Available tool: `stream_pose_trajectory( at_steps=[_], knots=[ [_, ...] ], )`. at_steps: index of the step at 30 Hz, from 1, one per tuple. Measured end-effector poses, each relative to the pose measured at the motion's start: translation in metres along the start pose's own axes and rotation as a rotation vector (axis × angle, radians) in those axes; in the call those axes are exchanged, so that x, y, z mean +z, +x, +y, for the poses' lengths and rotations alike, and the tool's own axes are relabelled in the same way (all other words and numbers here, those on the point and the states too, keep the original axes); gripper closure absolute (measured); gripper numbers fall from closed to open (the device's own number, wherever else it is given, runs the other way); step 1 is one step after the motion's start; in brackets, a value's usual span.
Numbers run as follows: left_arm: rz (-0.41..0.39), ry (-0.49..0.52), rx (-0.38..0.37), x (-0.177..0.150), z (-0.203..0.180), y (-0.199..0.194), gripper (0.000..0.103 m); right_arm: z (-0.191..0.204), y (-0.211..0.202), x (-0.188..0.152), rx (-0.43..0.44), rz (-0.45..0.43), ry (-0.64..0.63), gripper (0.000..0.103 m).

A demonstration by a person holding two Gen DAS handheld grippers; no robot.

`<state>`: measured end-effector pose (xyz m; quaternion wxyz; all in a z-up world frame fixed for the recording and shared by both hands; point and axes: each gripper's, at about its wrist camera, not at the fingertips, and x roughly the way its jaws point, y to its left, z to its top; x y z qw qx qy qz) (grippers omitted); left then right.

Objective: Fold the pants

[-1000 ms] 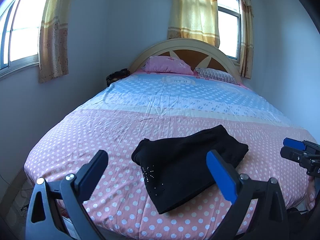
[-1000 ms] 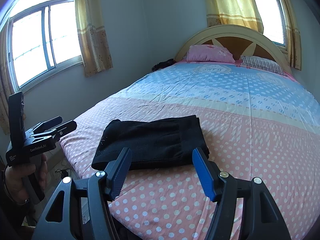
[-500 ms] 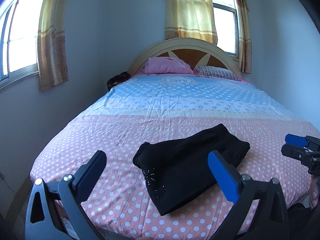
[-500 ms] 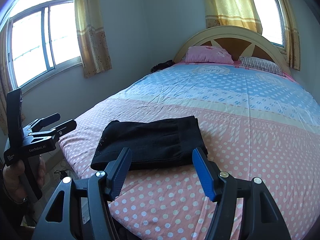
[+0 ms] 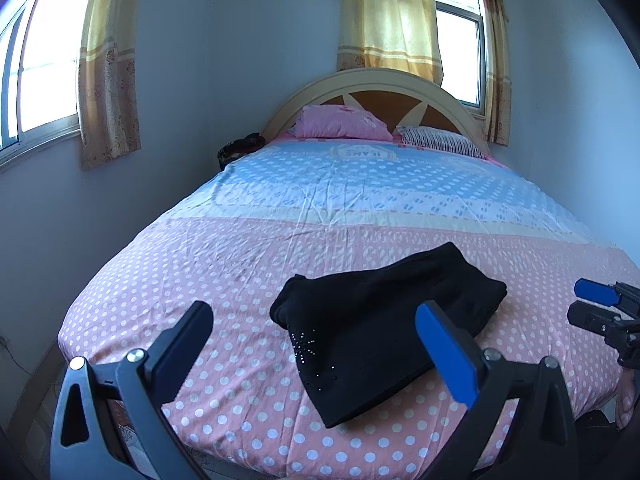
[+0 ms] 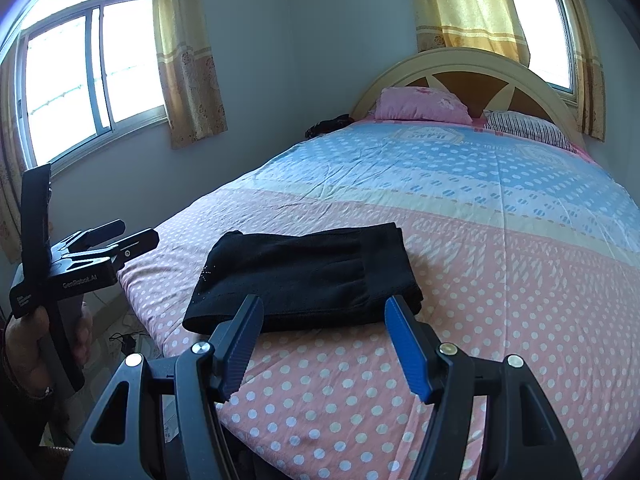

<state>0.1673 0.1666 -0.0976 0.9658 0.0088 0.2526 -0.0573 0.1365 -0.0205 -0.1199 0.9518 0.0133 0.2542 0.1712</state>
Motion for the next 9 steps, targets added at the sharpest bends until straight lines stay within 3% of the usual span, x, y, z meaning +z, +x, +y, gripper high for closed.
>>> stream_pose_trajectory(
  at_steps=[9],
  knots=[
    [-0.002,0.020,0.005,-0.0042,-0.0030,0.0019,0.000,0.0014,0.0020,-0.0019,0.001,0.004,-0.002,0.038]
  ],
)
